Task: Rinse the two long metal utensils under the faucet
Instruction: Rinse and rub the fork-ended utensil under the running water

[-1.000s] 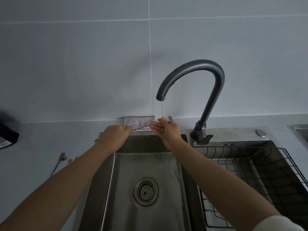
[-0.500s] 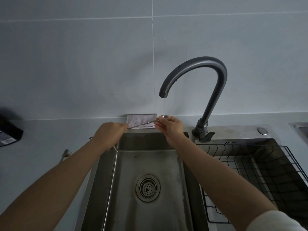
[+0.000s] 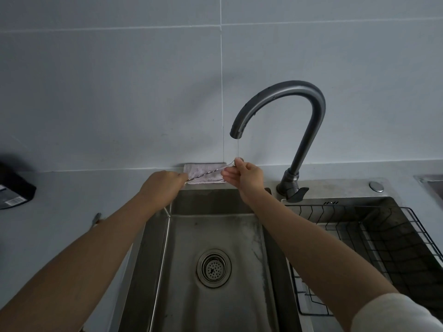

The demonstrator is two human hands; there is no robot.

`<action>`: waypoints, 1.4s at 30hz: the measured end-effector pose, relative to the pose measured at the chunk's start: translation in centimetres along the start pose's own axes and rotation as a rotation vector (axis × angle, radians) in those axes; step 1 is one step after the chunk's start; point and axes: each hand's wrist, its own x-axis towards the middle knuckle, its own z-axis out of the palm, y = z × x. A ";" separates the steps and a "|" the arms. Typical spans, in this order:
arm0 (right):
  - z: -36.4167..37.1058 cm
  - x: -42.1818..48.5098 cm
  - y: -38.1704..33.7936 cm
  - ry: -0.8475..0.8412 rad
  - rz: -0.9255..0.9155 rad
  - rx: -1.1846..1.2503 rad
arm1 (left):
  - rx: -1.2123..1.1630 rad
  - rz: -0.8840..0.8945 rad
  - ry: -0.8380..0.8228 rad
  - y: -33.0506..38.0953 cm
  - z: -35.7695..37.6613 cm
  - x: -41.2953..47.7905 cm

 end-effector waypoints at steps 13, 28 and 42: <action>1.0 -0.6 -0.3 -0.050 0.089 0.080 | 0.032 0.049 0.068 0.9 0.4 0.1; 0.4 0.3 -1.4 -0.066 0.095 -0.002 | 0.002 0.047 0.210 2.3 -0.5 1.6; 0.1 0.0 -1.0 0.032 0.070 0.047 | 0.052 0.014 0.173 0.7 -0.2 0.4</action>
